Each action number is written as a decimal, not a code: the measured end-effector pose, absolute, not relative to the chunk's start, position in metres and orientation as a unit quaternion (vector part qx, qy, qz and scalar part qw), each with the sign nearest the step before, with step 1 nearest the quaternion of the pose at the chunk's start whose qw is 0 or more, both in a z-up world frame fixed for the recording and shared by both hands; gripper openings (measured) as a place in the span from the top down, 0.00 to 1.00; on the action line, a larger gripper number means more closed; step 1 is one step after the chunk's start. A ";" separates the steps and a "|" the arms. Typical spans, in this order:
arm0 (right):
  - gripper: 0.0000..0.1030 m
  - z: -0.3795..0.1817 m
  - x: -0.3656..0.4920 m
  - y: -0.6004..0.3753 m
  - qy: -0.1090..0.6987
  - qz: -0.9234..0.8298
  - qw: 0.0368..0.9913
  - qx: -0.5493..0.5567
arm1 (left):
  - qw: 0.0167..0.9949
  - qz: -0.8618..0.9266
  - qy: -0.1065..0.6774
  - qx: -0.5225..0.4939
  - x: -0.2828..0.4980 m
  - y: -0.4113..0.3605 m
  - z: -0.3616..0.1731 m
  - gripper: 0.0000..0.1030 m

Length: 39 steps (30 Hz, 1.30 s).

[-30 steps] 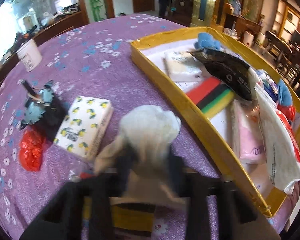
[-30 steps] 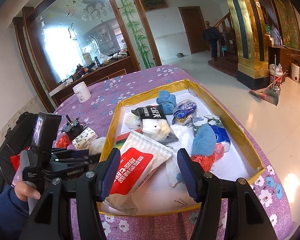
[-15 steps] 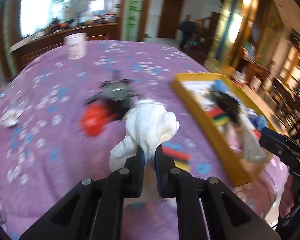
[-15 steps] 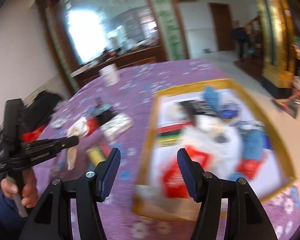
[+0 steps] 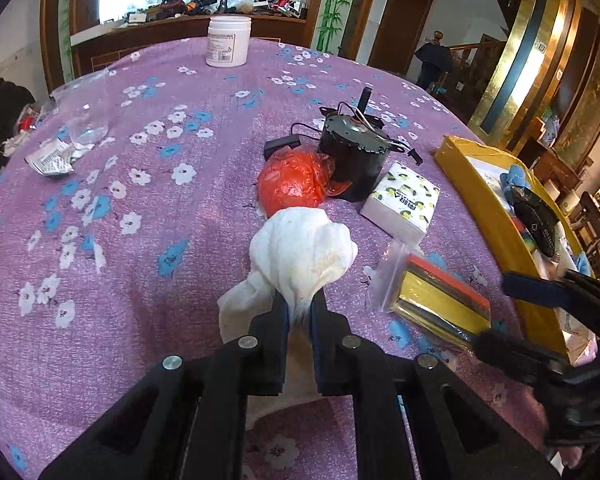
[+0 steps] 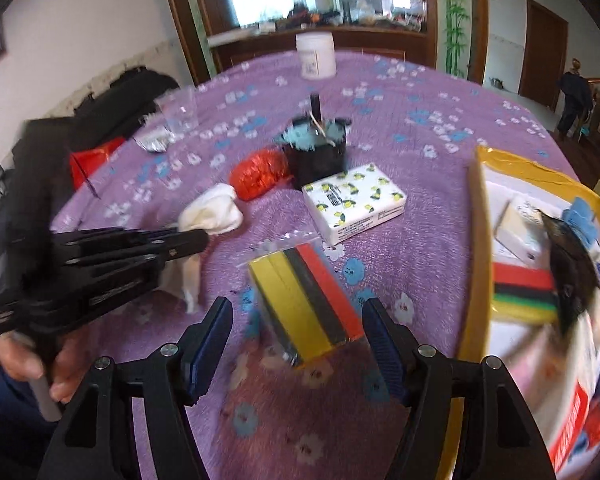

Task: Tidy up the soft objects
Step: 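Grasp yellow-black-red sponge pack with right gripper while left gripper lifts white cloth, then carry the white cloth and sponge pack over the tray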

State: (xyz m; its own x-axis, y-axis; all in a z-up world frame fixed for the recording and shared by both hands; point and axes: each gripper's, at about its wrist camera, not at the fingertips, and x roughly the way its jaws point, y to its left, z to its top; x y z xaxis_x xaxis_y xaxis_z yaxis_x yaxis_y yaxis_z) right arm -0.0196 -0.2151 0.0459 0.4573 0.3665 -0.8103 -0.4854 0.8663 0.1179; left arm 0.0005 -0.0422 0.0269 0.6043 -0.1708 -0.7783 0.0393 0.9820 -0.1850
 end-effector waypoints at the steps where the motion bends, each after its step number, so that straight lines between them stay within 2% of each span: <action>1: 0.30 0.042 -0.013 -0.213 0.465 0.245 0.848 -0.071 | 0.891 -0.061 0.443 -0.079 0.002 -0.041 0.026 0.91; 6: 0.32 0.023 -0.001 -0.208 0.492 0.231 0.836 -0.078 | 0.892 -0.065 0.441 -0.077 0.002 -0.042 0.026 0.90; 9: 0.49 0.025 -0.009 -0.207 0.475 0.232 0.845 -0.080 | 0.892 -0.068 0.441 -0.073 0.001 -0.045 0.026 0.90; 11: 0.51 0.029 -0.018 -0.208 0.467 0.239 0.849 -0.064 | 0.892 -0.069 0.441 -0.073 0.001 -0.045 0.026 0.90; 16: 0.52 0.029 -0.039 -0.210 0.434 0.229 0.870 -0.054 | 0.891 -0.071 0.442 -0.073 0.002 -0.046 0.026 0.90; 23: 0.52 0.025 -0.033 -0.228 0.448 0.213 0.868 0.003 | 0.895 -0.080 0.433 -0.068 0.000 -0.049 0.029 0.90; 39: 0.52 0.038 -0.044 -0.231 0.410 0.181 0.894 -0.014 | 0.896 -0.083 0.430 -0.072 0.000 -0.048 0.030 0.90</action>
State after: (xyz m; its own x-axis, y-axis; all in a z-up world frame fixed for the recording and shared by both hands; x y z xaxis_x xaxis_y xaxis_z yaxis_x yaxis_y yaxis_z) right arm -0.0441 -0.2313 0.0382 0.5983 0.3132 -0.7375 -0.3357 0.9338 0.1242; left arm 0.0002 -0.0485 0.0298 0.6163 -0.2111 -0.7587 0.0871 0.9758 -0.2008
